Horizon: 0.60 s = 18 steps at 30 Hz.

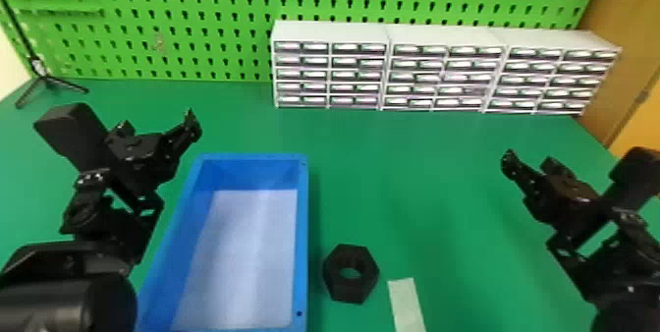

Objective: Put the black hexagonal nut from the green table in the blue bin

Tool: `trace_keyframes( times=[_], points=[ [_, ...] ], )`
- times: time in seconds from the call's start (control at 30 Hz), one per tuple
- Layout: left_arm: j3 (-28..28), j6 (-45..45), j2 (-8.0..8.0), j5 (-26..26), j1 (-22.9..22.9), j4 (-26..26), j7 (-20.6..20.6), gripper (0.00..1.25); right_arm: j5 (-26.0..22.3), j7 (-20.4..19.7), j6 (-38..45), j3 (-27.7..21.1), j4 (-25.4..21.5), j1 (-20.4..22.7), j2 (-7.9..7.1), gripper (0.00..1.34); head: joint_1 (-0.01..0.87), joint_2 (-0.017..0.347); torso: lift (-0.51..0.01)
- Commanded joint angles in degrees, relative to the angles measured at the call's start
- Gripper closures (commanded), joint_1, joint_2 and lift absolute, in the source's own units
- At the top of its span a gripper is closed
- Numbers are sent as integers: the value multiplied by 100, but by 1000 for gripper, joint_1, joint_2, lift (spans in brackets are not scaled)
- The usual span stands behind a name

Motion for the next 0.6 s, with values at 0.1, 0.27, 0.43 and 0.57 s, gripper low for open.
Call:
trace_keyframes(
  times=[0.1, 0.27, 0.43, 0.57],
  points=[
    [6, 2, 0, 0, 10, 0, 0, 119, 0, 0, 45, 13, -9, 9, 3, 476, 692, 8, -97],
    [6, -7, 0, 0, 10, 0, 0, 119, 0, 0, 53, 13, -9, 9, 3, 475, 692, 8, -97],
    [50, -7, 0, 0, 10, 0, 0, 119, 0, 0, 71, 13, -18, 9, 3, 475, 692, 8, -97],
    [85, -7, 0, 0, 10, 0, 0, 119, 9, 0, 71, 13, -35, 18, 3, 476, 692, 8, -97]
  ],
)
